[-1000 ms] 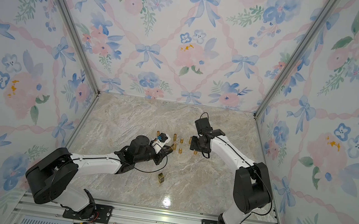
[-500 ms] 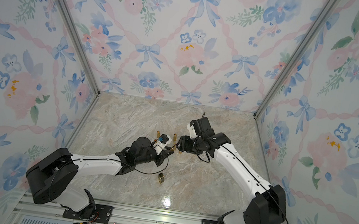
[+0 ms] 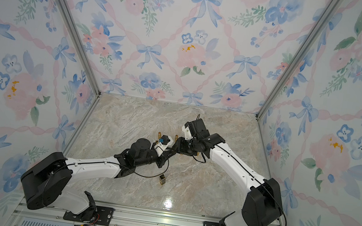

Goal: Open the lipstick cap
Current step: Place the lipstick at the center of the board.

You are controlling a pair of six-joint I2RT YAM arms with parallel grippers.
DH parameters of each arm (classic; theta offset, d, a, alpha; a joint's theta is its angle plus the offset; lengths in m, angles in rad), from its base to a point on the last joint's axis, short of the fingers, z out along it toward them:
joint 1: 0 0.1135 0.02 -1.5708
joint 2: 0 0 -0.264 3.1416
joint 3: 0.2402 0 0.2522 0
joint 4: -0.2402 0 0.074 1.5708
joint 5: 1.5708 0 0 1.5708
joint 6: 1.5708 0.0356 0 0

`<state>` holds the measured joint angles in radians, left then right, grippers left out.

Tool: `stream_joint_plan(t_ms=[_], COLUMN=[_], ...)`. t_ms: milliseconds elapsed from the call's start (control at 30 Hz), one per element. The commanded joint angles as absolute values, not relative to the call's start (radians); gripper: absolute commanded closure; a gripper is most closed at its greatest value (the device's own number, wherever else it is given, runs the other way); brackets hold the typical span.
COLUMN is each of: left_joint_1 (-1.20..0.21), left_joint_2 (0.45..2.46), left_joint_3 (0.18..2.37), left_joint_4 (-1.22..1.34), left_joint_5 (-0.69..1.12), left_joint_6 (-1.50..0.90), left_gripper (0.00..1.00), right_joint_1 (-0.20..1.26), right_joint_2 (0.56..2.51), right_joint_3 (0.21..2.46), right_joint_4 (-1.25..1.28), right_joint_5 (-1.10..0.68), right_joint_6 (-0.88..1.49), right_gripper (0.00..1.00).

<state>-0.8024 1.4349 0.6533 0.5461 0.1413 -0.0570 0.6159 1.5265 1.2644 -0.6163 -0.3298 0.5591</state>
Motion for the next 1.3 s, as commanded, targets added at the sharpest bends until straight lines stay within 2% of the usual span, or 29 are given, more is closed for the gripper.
stream_joint_plan(t_ms=[0,467,867,1033,1100,1267], left_joint_1=[-0.809,-0.808,-0.809,-0.808,-0.808,-0.805], left_joint_2=[1.417,1.432,1.447,1.447,1.437,1.403], left_joint_3=[0.673,0.676,0.676,0.676,0.676,0.651], left_joint_4=[0.583,0.582,0.581,0.58,0.581,0.58], left_joint_5=[0.146,0.127,0.102,0.072,0.068,0.033], left_joint_6=[-0.061,-0.052,-0.047,-0.051,-0.053,-0.067], left_gripper=[1.0,1.0,0.99,0.74,0.6,0.39], right_joint_1=[0.63,0.633,0.633,0.632,0.628,0.61], right_joint_2=[1.552,1.568,1.554,1.55,1.545,1.542], right_joint_3=[1.279,1.269,1.307,1.348,1.358,1.371], right_joint_4=[-0.602,-0.579,-0.626,-0.685,-0.701,-0.738], right_joint_5=[-0.331,-0.348,-0.289,-0.235,-0.206,-0.146], right_joint_6=[0.558,0.556,0.527,0.498,0.485,0.461], right_gripper=[0.59,0.75,0.81,0.81,0.81,0.81])
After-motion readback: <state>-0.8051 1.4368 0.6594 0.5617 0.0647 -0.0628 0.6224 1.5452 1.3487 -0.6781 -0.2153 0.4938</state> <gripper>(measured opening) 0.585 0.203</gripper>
